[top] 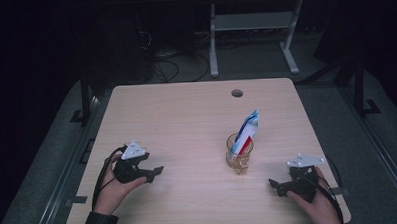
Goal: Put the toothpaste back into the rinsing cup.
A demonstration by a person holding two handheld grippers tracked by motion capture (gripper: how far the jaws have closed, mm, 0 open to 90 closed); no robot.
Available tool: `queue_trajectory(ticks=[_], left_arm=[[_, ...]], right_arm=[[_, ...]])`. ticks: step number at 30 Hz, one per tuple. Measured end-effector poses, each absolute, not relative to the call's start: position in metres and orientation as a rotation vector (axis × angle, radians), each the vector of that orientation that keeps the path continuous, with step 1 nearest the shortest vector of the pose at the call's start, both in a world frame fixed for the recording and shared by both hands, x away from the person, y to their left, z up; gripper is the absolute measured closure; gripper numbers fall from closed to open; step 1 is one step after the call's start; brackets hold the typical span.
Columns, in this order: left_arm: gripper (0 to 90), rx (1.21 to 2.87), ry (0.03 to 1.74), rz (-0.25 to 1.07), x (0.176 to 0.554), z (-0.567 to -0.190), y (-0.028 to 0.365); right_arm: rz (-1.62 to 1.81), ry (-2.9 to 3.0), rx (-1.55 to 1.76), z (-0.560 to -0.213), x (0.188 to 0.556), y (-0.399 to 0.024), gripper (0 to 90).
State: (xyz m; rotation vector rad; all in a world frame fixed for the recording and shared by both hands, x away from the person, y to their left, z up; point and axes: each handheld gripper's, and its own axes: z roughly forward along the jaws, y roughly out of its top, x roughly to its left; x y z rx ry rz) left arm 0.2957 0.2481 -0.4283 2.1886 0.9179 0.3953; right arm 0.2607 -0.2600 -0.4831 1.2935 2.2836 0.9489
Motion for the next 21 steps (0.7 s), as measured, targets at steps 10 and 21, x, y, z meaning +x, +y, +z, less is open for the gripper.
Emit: queue_trajectory(ticks=[10, 21], left_arm=[[22.8, 2.198, 1.014, 0.430, 0.285, -0.446, 0.266], [22.1, 2.210, 1.068, 0.447, 0.281, -0.461, 0.276]], right_arm=[[0.949, 2.284, 1.293, -0.483, 0.261, -0.260, 0.0], [0.949, 2.283, 1.294, -0.483, 0.261, -0.260, 0.0]])
